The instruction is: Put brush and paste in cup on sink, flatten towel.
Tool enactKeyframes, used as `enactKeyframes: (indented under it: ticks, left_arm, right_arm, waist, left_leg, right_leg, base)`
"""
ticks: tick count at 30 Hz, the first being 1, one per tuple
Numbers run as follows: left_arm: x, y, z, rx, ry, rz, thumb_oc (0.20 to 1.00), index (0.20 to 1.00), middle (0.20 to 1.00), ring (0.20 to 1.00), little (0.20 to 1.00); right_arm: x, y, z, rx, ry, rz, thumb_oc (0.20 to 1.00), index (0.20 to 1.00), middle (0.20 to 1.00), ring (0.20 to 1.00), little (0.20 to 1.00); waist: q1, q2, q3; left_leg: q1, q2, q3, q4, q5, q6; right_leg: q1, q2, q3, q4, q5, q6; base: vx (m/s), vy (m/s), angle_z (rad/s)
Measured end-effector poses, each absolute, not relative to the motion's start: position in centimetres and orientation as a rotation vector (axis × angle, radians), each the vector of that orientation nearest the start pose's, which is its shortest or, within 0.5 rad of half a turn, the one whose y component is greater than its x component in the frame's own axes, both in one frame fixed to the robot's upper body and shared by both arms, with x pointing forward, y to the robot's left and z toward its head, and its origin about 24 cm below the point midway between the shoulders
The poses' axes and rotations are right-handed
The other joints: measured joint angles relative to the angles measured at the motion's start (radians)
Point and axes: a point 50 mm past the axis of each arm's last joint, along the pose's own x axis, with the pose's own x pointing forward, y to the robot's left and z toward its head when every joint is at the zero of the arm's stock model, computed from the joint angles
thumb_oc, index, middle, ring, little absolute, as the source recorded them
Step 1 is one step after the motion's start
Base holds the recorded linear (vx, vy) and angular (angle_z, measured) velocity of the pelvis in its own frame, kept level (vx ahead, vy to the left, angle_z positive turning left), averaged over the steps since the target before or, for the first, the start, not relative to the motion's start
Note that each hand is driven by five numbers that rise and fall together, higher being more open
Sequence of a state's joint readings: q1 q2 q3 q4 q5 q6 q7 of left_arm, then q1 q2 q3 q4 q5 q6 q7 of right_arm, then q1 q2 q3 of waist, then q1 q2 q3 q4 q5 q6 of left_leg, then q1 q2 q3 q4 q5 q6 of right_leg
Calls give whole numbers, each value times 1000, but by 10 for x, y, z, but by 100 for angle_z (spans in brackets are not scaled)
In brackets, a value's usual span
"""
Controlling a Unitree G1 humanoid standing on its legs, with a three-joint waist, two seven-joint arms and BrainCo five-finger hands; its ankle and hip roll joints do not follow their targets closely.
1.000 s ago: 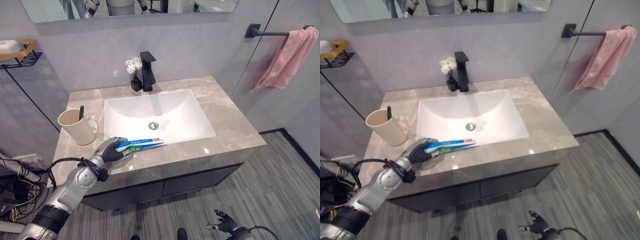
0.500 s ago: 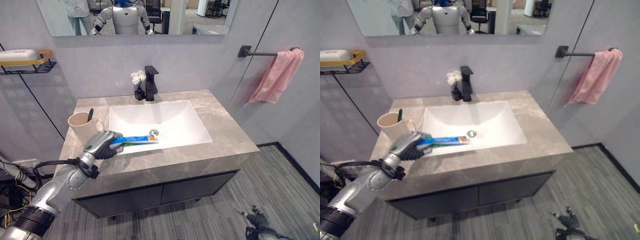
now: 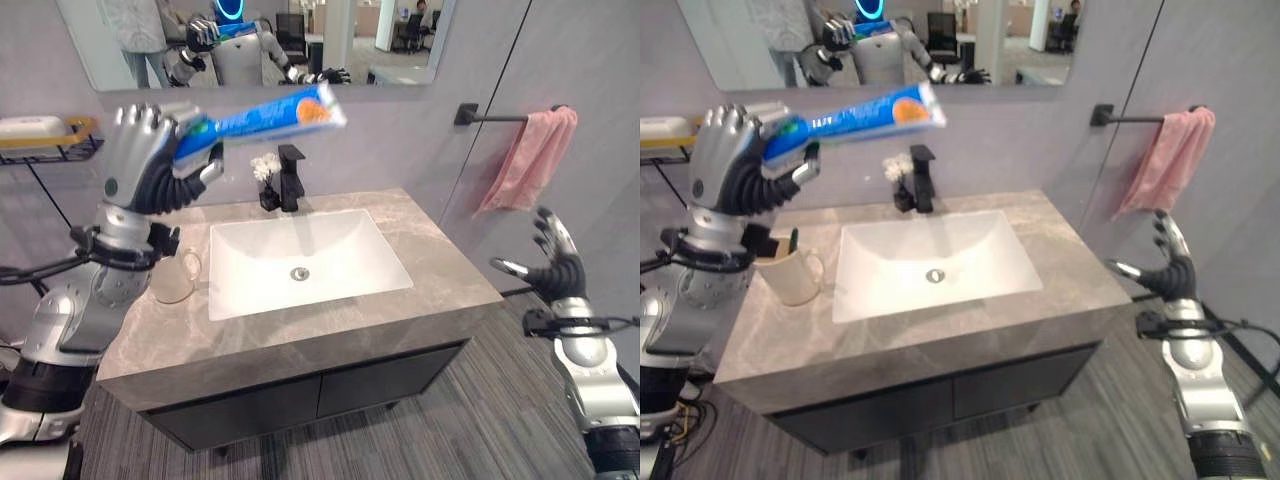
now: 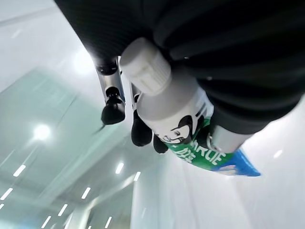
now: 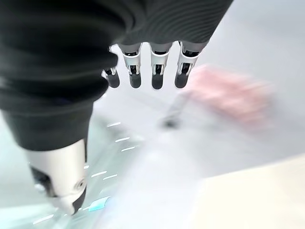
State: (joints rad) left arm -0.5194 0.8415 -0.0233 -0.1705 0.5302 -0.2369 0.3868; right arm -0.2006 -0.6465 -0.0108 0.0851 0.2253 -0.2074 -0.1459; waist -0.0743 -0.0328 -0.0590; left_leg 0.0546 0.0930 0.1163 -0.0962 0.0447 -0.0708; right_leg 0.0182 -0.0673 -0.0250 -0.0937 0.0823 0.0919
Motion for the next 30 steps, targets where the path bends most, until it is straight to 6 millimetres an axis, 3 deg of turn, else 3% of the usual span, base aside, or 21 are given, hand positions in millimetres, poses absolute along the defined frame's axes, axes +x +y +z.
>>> enactKeyframes:
  ticks: [1,3,5,6,8,12,13,16,20,26,30]
  left_arm:
    - [270,193,296,1155,-1219,305,200,200,200,200,200]
    - [270,180,300,1136,-1268,270,200,200,200,200,200]
    - [270,175,299,1135,-1281,245,200,200,200,200,200]
    - [269,174,299,1131,-1286,248,200,200,200,200,200]
    - [270,174,299,1130,-1280,249,200,200,200,200,200]
    - [271,170,295,1116,-1286,232,200,200,200,200,200]
    - [271,169,295,1112,-1285,229,200,200,200,200,200]
    - [271,170,295,1103,-1287,232,200,200,200,200,200]
    - [271,170,295,1072,-1280,226,200,200,200,200,200]
    - [272,162,286,998,-1270,161,200,200,200,200,200]
    - [273,165,279,969,-1233,149,200,200,200,200,200]
  right_arm:
    - [298,-232,152,-212,-416,-8,1000,1000,1000,1000,1000]
    - [309,-195,154,11,-424,138,1000,1000,1000,1000,1000]
    - [310,-180,152,95,-407,212,1000,1000,1000,1000,1000]
    - [314,-158,153,207,-394,287,1000,1000,1000,1000,1000]
    - [316,-134,158,327,-391,366,1000,1000,1000,1000,1000]
    - [316,-86,175,518,-408,526,1000,1000,1000,1000,1000]
    - [314,-67,183,559,-407,604,1000,1000,1000,1000,1000]
    - [310,-50,195,541,-433,714,1000,1000,1000,1000,1000]
    - [309,-47,205,534,-462,736,1000,1000,1000,1000,1000]
    - [310,-30,258,502,-613,818,1000,1000,1000,1000,1000]
    - [309,-27,263,535,-633,806,1000,1000,1000,1000,1000]
  waist:
    - [3,0,0]
    - [4,7,-5]
    - [19,14,-9]
    - [29,18,-9]
    - [34,20,-9]
    - [46,22,-8]
    - [60,22,-8]
    - [69,21,-9]
    - [77,21,-9]
    - [93,15,-9]
    - [101,0,-6]
  left_leg:
    - [-2,2,0,0,1,-1]
    - [-1,2,0,0,1,-3]
    - [-3,1,-2,1,3,-5]
    - [-3,2,-1,4,3,-5]
    - [-3,2,-1,4,3,-5]
    - [-5,1,-6,4,3,-5]
    - [-6,1,-10,4,3,-5]
    - [-10,0,-22,4,3,-5]
    - [-11,0,-23,4,3,-5]
    - [-22,1,-45,4,5,-8]
    - [-22,1,-47,4,5,-8]
  right_leg:
    - [-2,2,1,0,4,-3]
    - [-2,2,1,0,3,-3]
    - [-1,1,-2,0,3,-2]
    - [-3,1,-2,1,3,-3]
    - [-1,2,-3,0,2,-3]
    - [-1,1,-8,2,2,-3]
    - [0,0,-10,2,1,-3]
    - [3,0,-18,5,-1,-3]
    - [3,-1,-19,4,-2,-3]
    - [2,1,-40,6,-4,-4]
    - [3,1,-42,5,-5,-3]
  base:
    - [-31,-9,-3]
    - [0,0,0]
    - [-23,-6,2]
    - [0,0,0]
    - [0,0,0]
    - [0,-4,4]
    - [-2,-1,7]
    - [9,1,10]
    - [14,4,2]
    - [25,10,9]
    - [4,3,2]
